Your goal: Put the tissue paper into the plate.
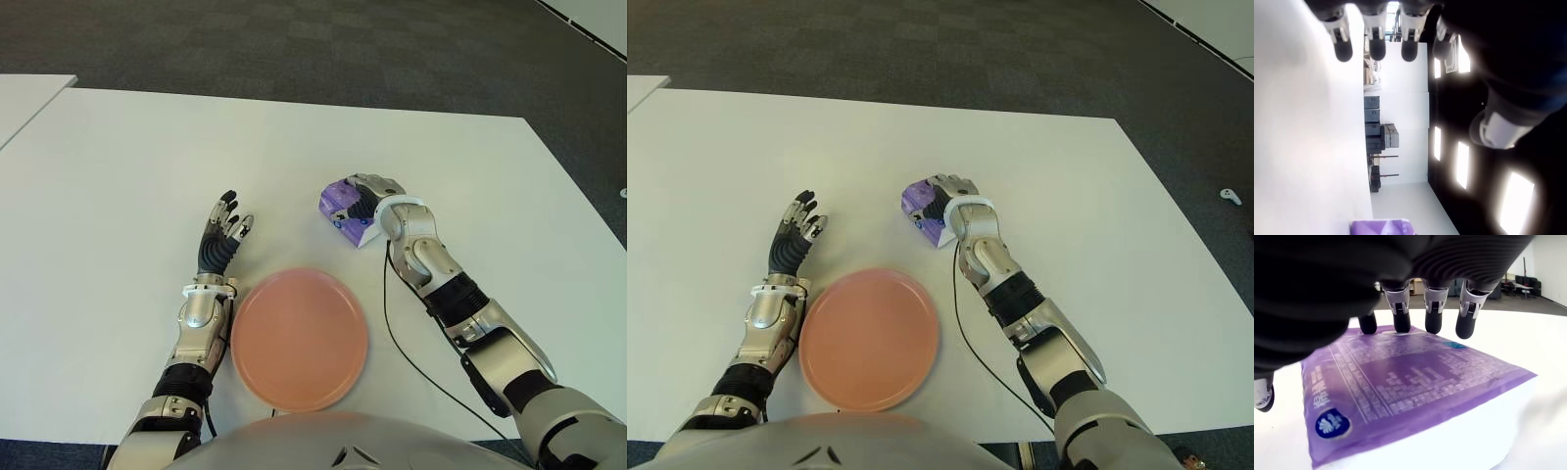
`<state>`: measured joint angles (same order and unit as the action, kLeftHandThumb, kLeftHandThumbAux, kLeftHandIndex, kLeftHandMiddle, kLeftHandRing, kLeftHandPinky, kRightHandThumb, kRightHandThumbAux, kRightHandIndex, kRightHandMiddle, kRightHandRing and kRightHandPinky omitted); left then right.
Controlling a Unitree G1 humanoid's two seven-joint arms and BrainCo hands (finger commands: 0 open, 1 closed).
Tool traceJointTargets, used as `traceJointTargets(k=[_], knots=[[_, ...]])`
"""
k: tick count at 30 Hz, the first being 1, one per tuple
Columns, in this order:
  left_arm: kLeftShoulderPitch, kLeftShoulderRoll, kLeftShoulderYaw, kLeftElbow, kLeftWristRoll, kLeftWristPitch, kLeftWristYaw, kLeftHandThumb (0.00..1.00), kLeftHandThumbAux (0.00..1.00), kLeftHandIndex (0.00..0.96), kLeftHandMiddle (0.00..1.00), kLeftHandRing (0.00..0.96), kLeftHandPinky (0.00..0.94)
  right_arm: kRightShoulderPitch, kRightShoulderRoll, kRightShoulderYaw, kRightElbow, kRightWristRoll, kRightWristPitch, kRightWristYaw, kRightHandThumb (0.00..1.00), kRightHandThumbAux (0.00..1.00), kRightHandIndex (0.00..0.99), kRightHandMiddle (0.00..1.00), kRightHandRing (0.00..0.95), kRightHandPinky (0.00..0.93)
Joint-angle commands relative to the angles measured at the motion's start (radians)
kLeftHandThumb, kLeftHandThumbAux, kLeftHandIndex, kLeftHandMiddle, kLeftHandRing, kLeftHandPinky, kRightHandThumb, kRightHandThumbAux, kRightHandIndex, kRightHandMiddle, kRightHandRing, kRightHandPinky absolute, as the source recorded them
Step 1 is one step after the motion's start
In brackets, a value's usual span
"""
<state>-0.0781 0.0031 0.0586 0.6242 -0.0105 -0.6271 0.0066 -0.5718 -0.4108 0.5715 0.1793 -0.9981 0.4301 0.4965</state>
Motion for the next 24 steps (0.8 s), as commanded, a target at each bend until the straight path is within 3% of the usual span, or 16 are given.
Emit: traceJointTargets(k=[1,24], knots=[[0.123,0.003,-0.006,0.097,0.023,0.013,0.002,0.0,0.557,0.0,0.0,0.0,0.0,0.03,-0.011,0.032,0.023,-0.017,-0.017,0.035,0.223,0.364,0.0,0.0,0.0,0.0],[0.145,0.008,-0.006,0.071,0.014,0.013,-0.016,0.0,0.573,0.0,0.0,0.0,0.0,0.096,-0.04,0.07,-0.013,-0.079,-0.017,0.1,0.234,0.395,0.0,0.0,0.0,0.0]])
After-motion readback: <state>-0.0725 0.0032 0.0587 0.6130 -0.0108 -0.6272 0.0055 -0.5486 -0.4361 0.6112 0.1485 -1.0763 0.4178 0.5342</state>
